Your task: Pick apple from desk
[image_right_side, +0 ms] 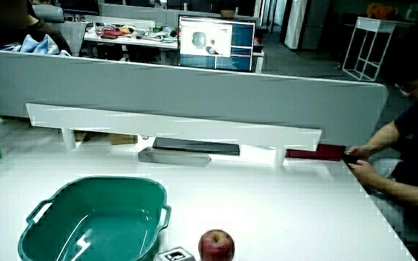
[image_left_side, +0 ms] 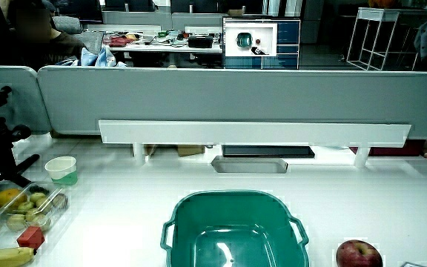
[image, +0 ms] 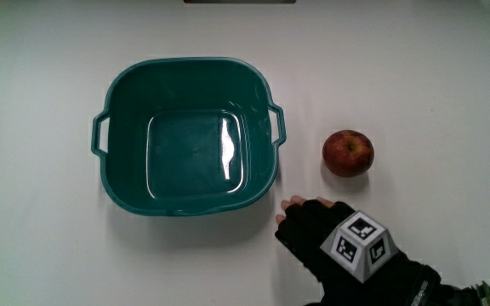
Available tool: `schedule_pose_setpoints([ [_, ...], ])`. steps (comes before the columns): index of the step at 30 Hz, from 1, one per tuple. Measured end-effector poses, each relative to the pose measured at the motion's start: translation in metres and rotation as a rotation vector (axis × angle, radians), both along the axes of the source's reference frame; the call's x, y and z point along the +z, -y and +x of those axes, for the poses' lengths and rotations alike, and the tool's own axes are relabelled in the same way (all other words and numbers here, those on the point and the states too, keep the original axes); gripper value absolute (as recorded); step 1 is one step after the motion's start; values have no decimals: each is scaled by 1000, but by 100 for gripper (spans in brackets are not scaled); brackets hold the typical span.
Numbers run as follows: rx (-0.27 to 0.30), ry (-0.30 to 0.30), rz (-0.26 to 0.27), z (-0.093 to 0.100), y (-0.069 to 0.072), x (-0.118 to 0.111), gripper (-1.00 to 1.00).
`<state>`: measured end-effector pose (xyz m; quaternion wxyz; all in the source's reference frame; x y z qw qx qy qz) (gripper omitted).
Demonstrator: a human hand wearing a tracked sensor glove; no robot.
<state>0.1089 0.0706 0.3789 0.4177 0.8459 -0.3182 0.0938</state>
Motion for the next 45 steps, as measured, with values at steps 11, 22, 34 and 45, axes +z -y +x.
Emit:
schedule_pose_setpoints([
  [11,89,-87,73,19,35,2,0],
  [22,184,-162,82,40,70,24,0],
  [34,284,-205,18,62,103,55,0],
  [45,367,-246,-57,81,124,80,0],
])
